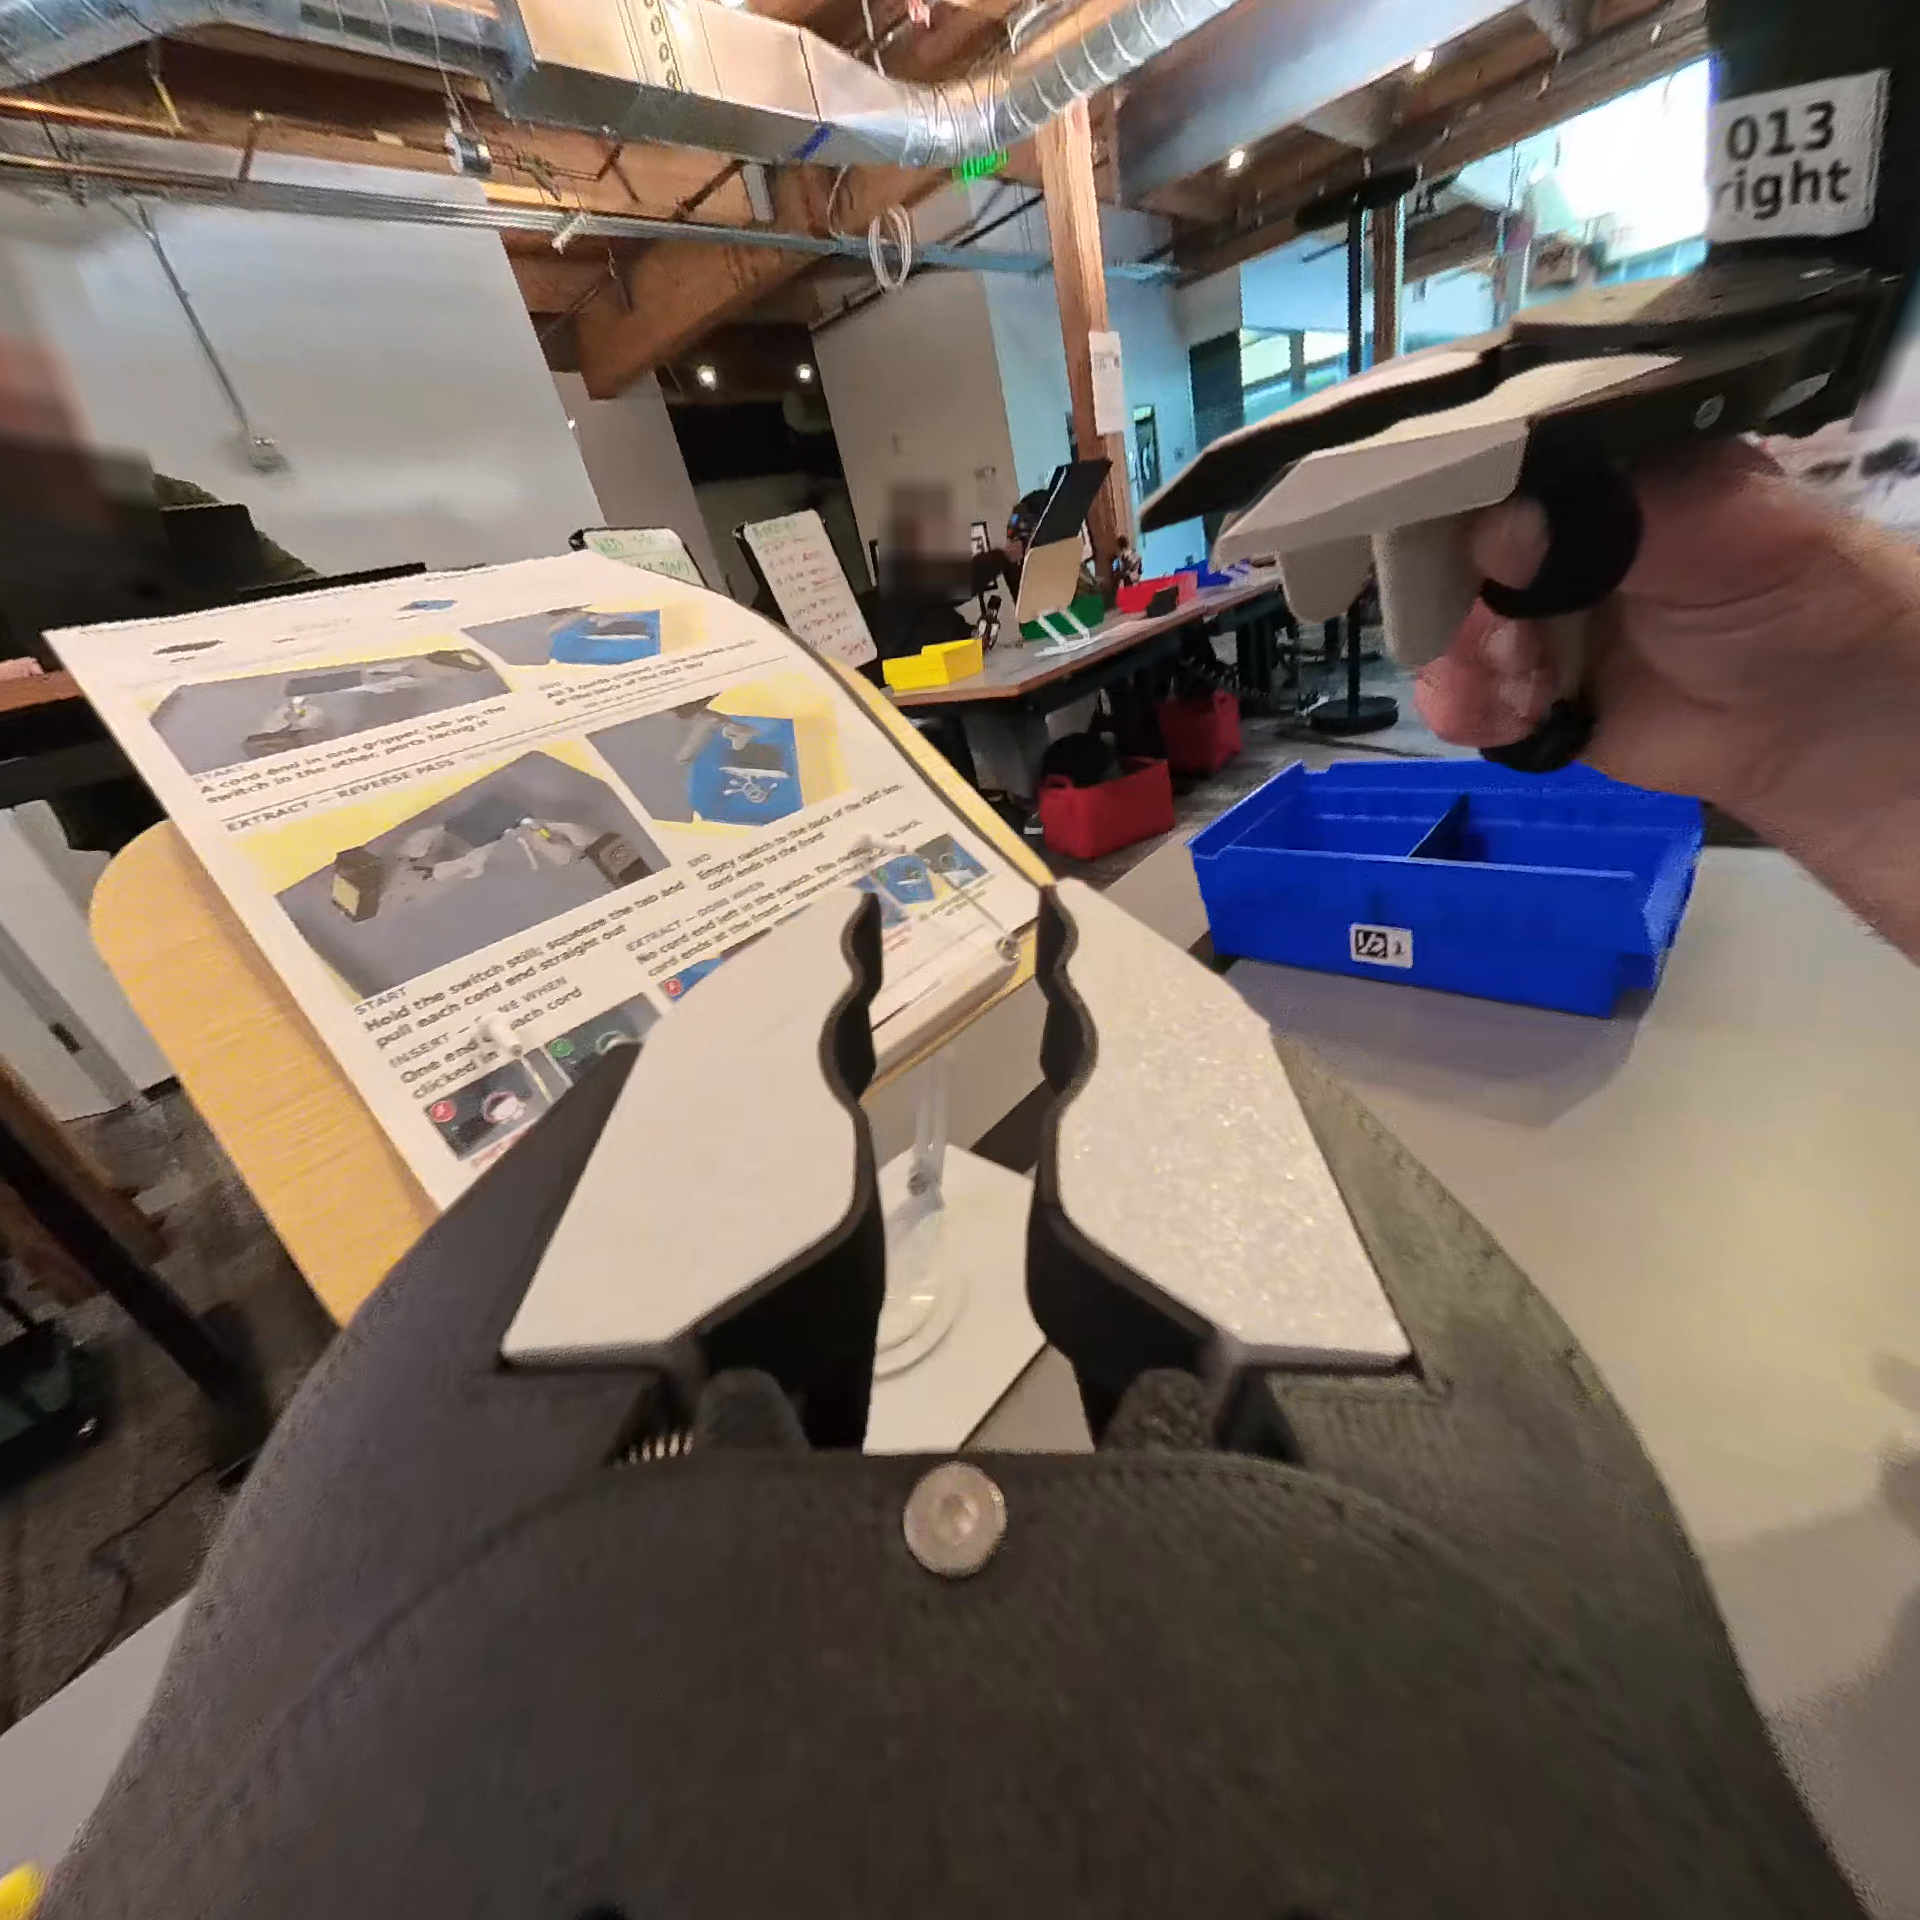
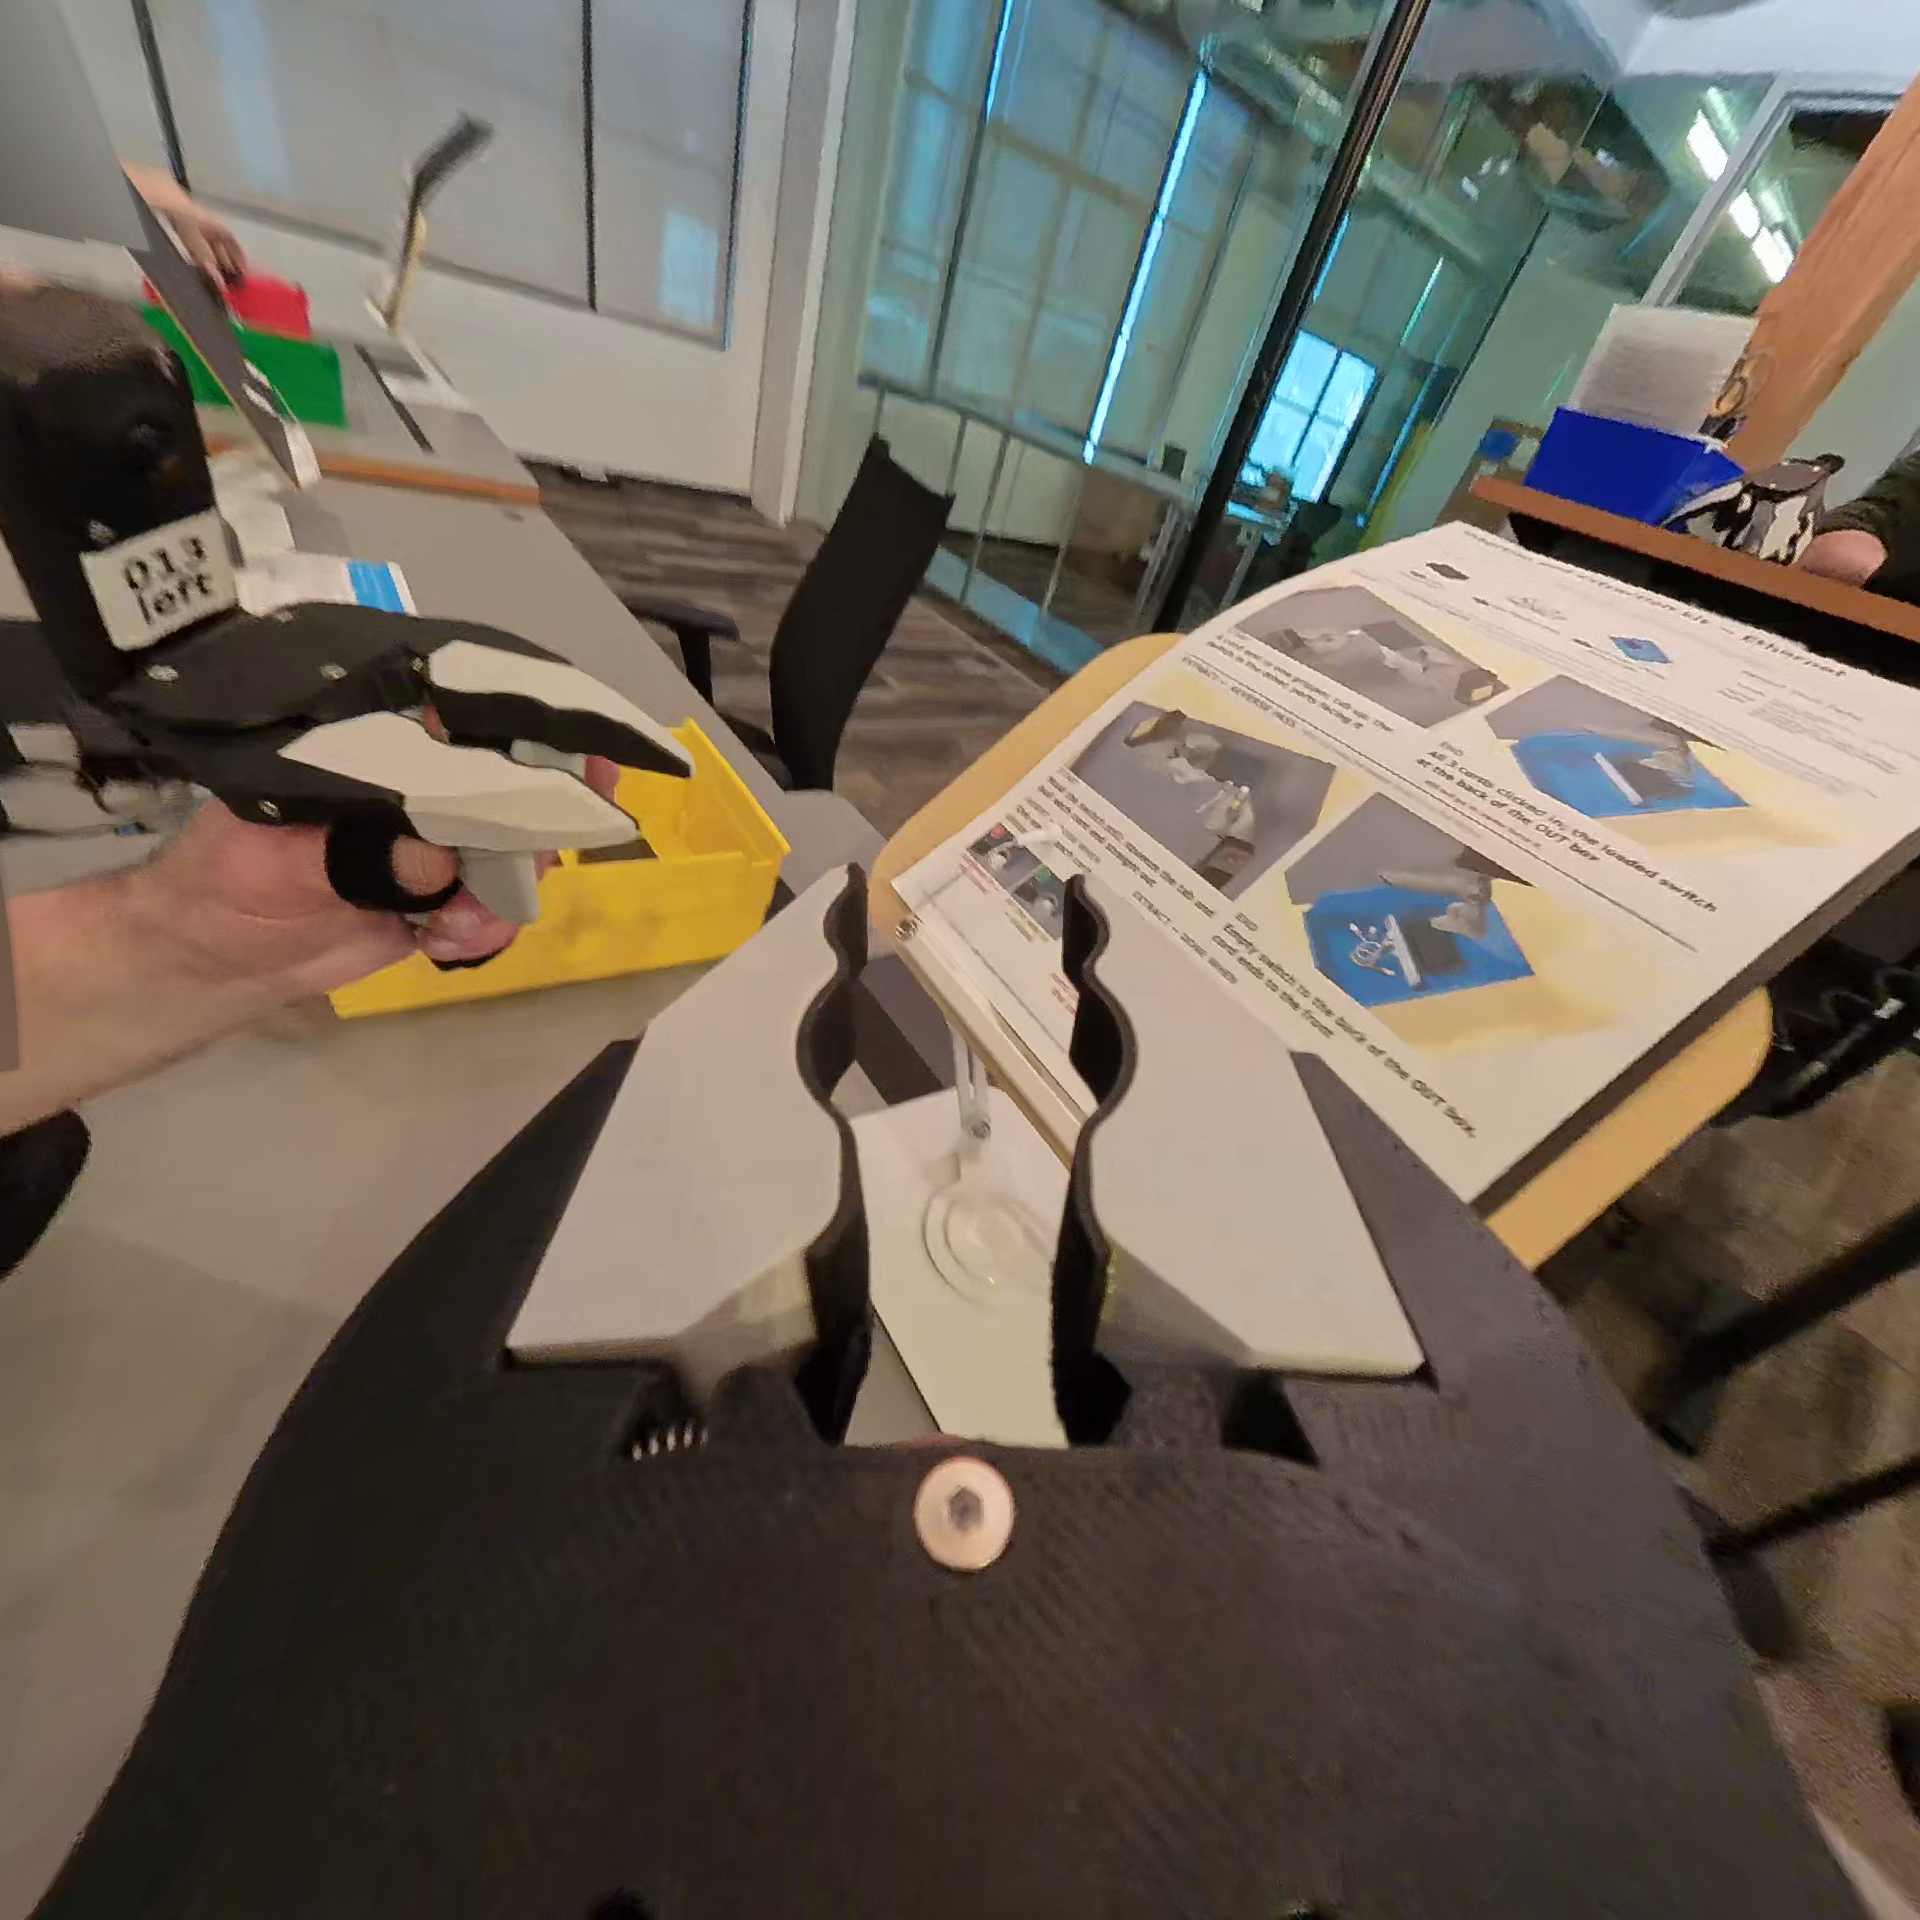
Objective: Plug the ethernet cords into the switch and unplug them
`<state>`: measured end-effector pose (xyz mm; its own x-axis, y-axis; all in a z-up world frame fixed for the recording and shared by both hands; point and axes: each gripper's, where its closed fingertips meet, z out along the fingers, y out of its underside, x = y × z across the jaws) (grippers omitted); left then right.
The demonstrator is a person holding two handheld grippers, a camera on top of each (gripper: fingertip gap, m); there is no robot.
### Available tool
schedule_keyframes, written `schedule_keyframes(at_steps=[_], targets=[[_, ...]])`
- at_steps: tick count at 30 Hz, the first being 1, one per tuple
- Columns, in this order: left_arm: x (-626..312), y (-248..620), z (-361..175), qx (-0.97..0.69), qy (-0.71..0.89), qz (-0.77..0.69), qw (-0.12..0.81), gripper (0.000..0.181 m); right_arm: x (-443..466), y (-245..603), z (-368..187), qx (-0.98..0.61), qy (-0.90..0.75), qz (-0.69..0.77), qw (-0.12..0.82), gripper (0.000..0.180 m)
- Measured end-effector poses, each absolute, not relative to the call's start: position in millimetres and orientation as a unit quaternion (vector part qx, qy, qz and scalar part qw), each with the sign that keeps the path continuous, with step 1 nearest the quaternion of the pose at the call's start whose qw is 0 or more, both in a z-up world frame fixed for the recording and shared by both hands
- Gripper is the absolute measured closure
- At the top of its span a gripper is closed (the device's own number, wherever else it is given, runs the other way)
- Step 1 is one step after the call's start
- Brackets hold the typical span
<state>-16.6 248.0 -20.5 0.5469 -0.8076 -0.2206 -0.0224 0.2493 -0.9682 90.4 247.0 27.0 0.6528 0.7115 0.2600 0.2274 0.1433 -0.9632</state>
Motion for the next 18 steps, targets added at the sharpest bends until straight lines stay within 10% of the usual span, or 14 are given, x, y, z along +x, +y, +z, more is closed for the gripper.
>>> schedule_keyframes(at_steps=[18], targets=[[-69,279,-15,-0.602,0.356,-0.224,0.678,0.135,98,257,-12,-0.623,-0.376,0.213,0.652,0.140]])
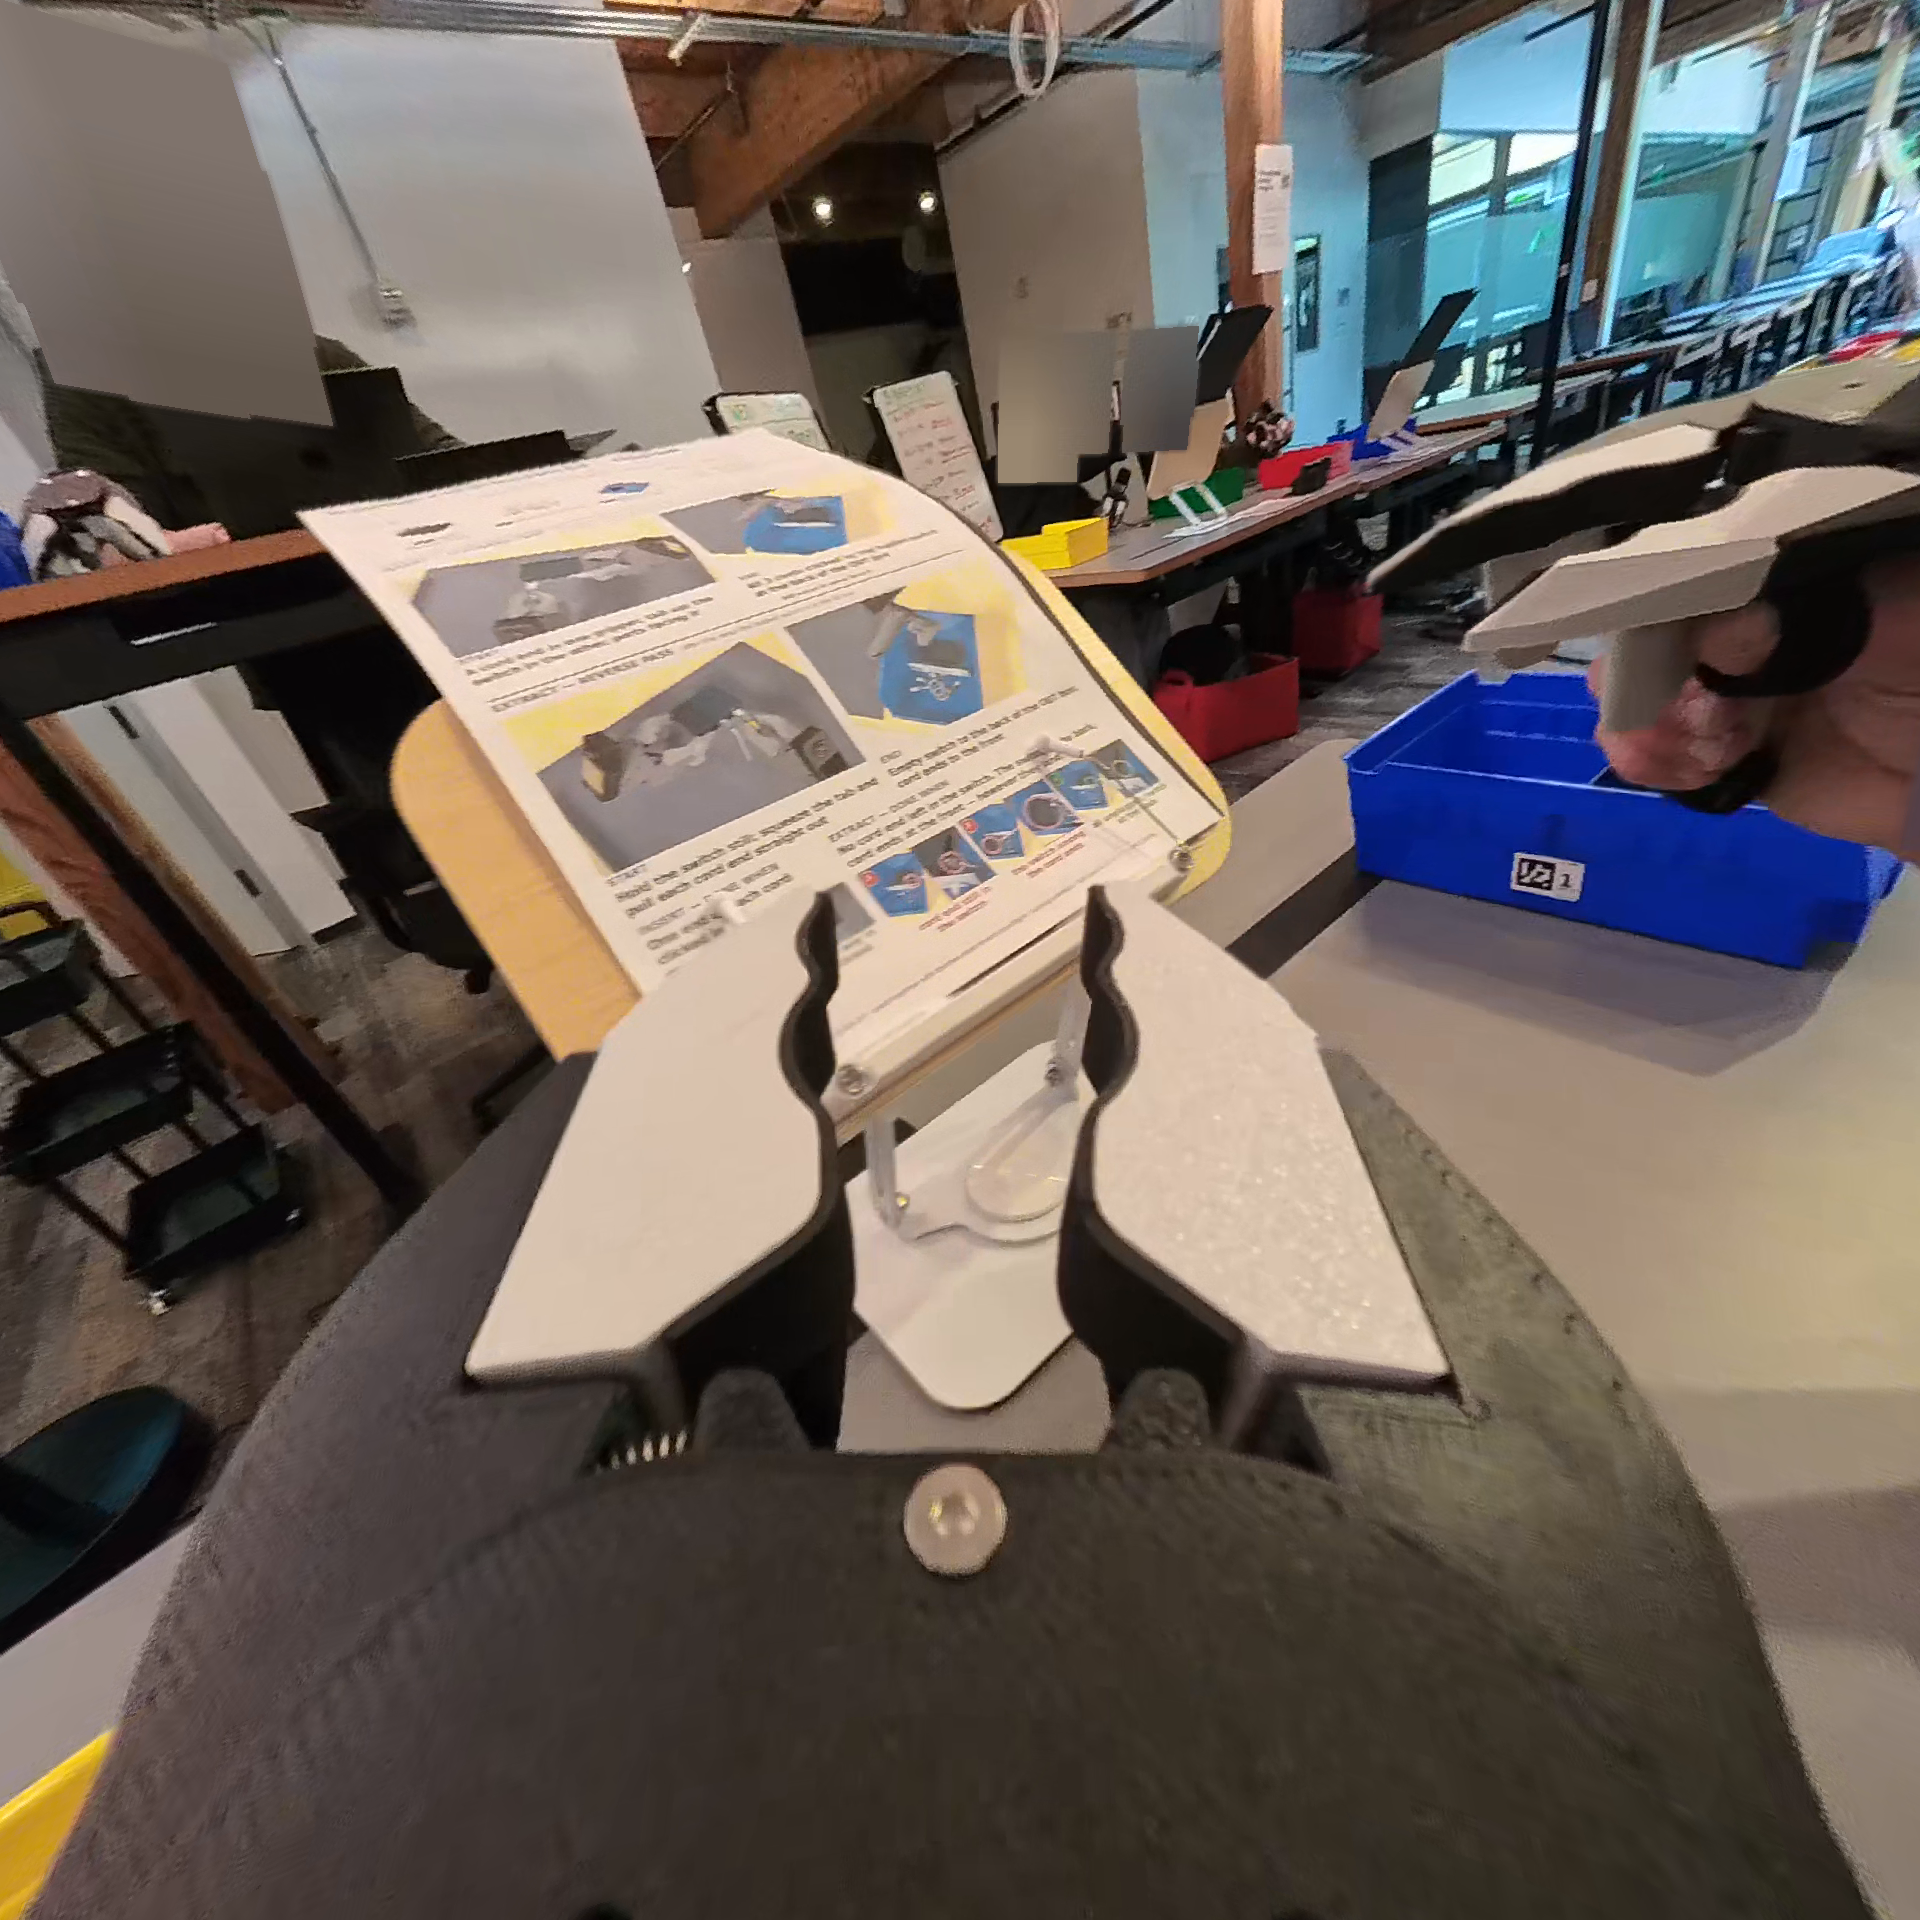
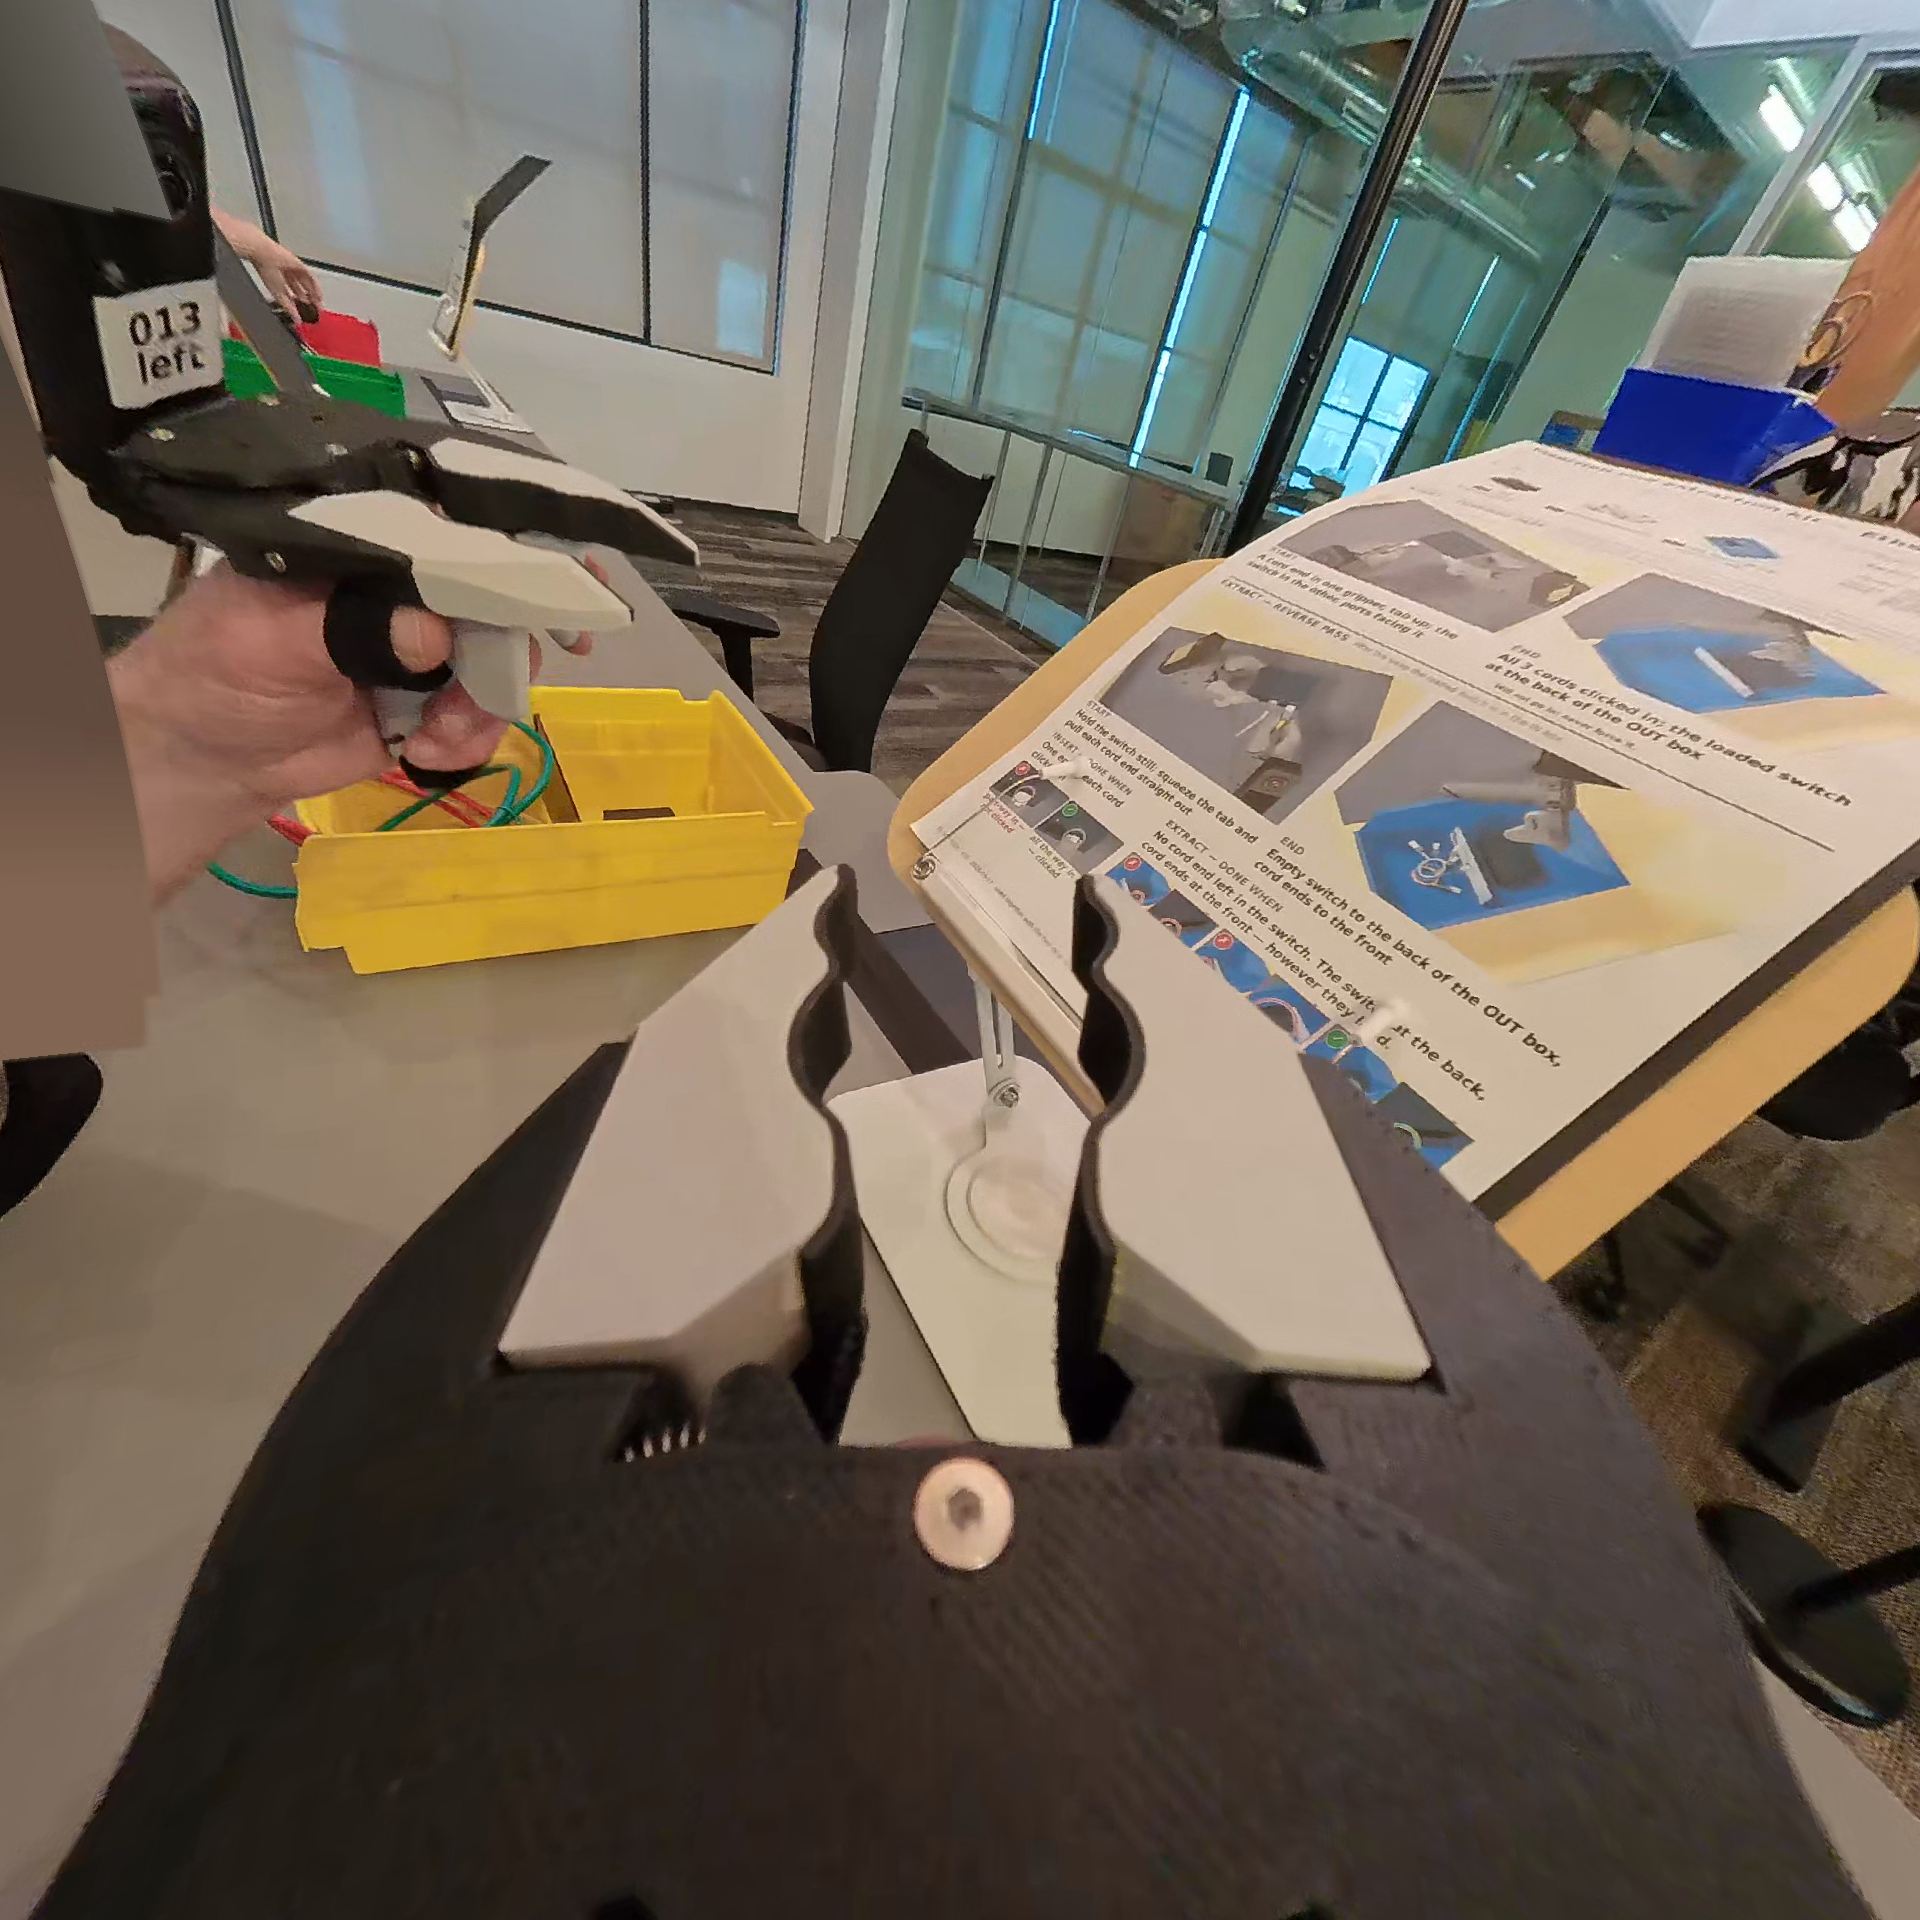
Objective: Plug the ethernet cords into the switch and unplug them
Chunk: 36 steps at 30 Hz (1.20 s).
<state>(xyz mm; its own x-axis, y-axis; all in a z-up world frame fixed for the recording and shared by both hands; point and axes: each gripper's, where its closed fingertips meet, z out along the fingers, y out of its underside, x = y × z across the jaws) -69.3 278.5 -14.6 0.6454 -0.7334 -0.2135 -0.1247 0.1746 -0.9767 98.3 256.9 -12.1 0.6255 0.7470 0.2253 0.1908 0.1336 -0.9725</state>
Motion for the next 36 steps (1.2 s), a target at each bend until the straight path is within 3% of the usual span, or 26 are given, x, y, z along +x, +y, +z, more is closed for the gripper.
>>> schedule_keyframes(at_steps=[8,19,27,31,36], targets=[[-102,299,-18,-0.613,0.328,-0.169,0.699,0.152,91,267,-33,-0.634,-0.405,0.165,0.637,0.148],[-69,345,-133,-0.726,0.358,-0.051,0.585,0.175,67,302,-124,-0.701,-0.457,0.080,0.542,0.170],[-63,347,-148,-0.734,0.363,-0.044,0.572,0.180,53,303,-146,-0.707,-0.474,0.093,0.517,0.180],[-63,344,-137,-0.724,0.365,-0.046,0.583,0.176,50,303,-148,-0.706,-0.478,0.093,0.515,0.177],[-81,331,-94,-0.726,0.350,-0.061,0.589,0.145,54,301,-141,-0.703,-0.476,0.095,0.520,0.174]])
